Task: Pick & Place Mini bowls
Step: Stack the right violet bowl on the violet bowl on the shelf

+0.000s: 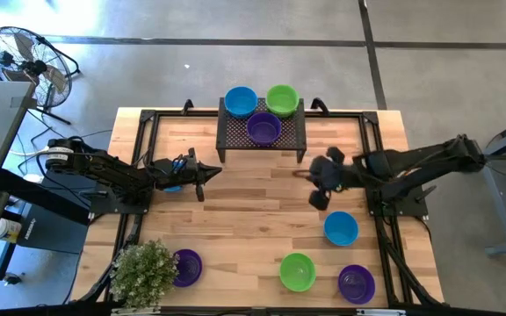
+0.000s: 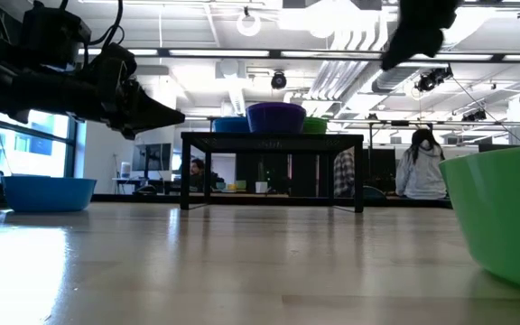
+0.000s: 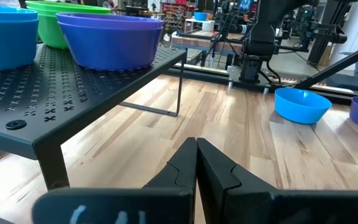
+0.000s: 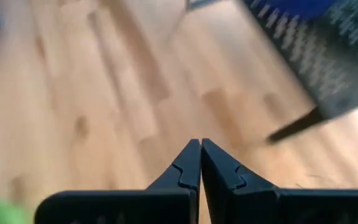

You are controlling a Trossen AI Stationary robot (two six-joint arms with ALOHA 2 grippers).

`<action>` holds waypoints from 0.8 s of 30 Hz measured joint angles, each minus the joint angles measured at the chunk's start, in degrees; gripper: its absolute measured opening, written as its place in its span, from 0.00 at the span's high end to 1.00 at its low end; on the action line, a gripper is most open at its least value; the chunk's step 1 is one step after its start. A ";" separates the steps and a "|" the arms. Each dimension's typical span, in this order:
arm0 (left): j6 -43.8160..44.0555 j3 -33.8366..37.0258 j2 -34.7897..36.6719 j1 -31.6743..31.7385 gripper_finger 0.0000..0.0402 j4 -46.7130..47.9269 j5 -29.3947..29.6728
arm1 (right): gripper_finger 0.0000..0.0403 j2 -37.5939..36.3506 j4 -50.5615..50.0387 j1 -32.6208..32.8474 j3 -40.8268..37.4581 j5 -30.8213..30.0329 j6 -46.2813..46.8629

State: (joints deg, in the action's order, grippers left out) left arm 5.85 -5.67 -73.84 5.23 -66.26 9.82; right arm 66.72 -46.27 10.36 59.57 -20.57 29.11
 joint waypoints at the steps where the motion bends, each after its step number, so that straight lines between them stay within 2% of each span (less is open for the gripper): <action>1: 0.00 0.00 0.00 0.00 1.00 0.00 0.00 | 0.99 -0.02 -1.17 1.30 0.00 0.76 2.27; 7: 0.44 0.00 0.00 0.00 1.00 -0.02 0.02 | 0.97 0.01 -7.17 10.62 0.00 10.14 7.92; 13: 0.44 0.00 0.00 0.00 1.00 0.07 -0.18 | 0.82 1.17 -8.28 18.86 0.02 15.49 21.09; 18: 0.50 0.00 0.00 0.00 1.00 0.29 -0.31 | 0.70 6.55 -8.80 25.79 0.02 24.04 31.29; 21: 0.66 0.00 0.00 0.00 1.00 0.59 -0.33 | 0.65 10.38 -7.68 29.66 0.02 29.02 36.55; 24: 0.66 0.00 0.00 0.00 1.00 0.66 -0.35 | 0.63 13.51 -4.93 33.33 0.02 31.18 40.96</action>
State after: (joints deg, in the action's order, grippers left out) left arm 6.50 -5.67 -73.84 5.23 -65.60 9.47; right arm 80.23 -51.20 43.69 59.59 10.60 70.07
